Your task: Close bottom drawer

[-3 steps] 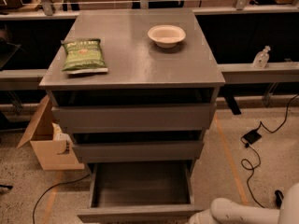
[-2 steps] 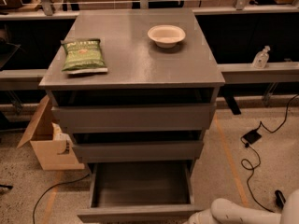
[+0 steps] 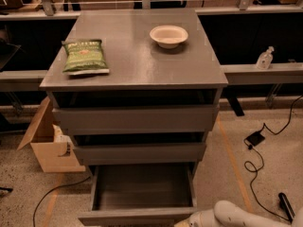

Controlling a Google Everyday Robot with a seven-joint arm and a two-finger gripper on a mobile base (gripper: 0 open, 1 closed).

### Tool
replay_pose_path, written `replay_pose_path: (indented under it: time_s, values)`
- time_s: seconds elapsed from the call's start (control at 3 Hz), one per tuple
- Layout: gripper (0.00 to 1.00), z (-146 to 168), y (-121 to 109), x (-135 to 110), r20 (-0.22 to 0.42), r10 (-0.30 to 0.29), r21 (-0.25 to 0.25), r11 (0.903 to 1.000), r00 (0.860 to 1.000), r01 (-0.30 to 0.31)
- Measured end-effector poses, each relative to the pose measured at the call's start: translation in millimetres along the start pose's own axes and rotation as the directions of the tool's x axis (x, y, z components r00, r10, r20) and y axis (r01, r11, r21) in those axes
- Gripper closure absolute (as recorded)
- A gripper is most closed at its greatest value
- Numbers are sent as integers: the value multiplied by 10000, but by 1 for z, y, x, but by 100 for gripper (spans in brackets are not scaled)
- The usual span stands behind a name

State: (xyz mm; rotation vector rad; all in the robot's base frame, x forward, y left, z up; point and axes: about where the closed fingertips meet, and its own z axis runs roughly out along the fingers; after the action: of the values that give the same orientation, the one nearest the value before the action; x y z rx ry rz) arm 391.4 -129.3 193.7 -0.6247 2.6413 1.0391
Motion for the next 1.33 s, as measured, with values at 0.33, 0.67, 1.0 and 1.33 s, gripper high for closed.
replay_pose_path:
  time_s: [0.33, 0.67, 1.0, 1.33]
  values:
    - [100, 6, -3, -11, 388, -205, -81, 9998, 9990, 208]
    - [100, 21, -11, -29, 641, -439, -182, 9988, 9970, 452]
    - [100, 37, -21, -51, 776, -707, -245, 9970, 9945, 728]
    - [100, 55, -30, -93, 1114, -1162, -387, 9919, 9870, 1211]
